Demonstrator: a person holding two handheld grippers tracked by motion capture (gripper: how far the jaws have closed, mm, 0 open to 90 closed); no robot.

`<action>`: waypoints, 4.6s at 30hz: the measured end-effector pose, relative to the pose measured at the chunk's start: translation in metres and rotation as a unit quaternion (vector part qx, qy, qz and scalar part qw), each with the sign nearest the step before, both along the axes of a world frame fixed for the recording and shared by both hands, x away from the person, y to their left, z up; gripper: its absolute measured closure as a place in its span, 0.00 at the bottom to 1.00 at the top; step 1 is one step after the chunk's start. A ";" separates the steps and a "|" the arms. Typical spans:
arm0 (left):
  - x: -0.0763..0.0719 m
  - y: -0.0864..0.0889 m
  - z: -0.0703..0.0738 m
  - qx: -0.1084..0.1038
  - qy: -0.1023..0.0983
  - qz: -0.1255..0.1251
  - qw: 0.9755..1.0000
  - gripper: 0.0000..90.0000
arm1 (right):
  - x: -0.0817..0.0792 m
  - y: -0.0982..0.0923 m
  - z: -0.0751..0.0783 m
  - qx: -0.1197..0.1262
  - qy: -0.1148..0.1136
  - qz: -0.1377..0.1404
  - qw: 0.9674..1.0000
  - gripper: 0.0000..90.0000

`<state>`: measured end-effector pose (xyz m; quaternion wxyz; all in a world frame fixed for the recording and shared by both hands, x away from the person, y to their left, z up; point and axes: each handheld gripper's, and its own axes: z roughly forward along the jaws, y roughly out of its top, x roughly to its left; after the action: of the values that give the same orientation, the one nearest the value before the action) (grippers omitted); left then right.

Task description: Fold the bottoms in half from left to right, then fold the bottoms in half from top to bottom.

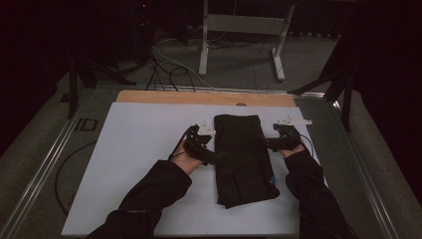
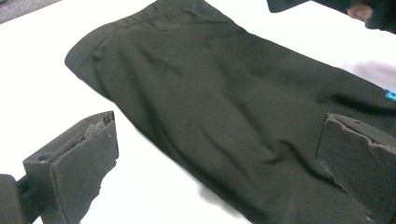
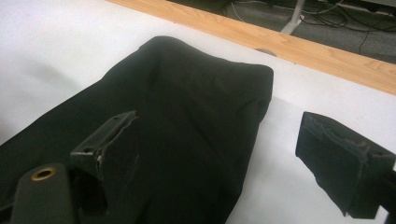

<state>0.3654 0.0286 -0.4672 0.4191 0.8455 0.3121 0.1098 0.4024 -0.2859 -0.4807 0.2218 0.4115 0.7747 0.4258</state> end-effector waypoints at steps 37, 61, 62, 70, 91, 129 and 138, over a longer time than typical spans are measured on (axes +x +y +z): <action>0.050 0.004 -0.019 -0.013 0.033 0.035 0.999 0.00 | 0.024 0.004 -0.005 -0.009 0.010 -0.001 1.000 0.15; 0.085 0.008 -0.020 -0.052 0.062 0.071 0.994 0.01 | 0.054 0.013 -0.002 -0.017 0.015 -0.012 1.000 0.15; 0.086 0.008 -0.020 -0.053 0.060 0.071 0.994 0.00 | 0.055 0.014 -0.002 -0.018 0.020 -0.013 1.000 0.15; 0.092 0.002 -0.026 -0.052 0.049 0.074 0.995 0.01 | 0.063 0.014 -0.009 -0.022 0.030 -0.019 0.999 0.13; 0.120 -0.010 -0.044 -0.064 0.095 0.096 0.989 0.08 | 0.084 0.020 -0.016 -0.005 0.056 -0.031 0.998 0.19; 0.129 -0.026 -0.067 -0.064 0.181 0.086 0.978 0.83 | 0.097 0.017 -0.049 0.048 0.166 -0.010 0.985 0.51; 0.124 -0.031 -0.063 -0.057 0.169 0.080 0.981 0.93 | 0.093 0.018 -0.046 0.042 0.163 0.011 0.986 0.82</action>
<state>0.4894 -0.0022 -0.5301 0.3977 0.7988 0.4511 -0.0193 0.4950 -0.2681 -0.5268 0.0701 0.4754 0.7864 0.3880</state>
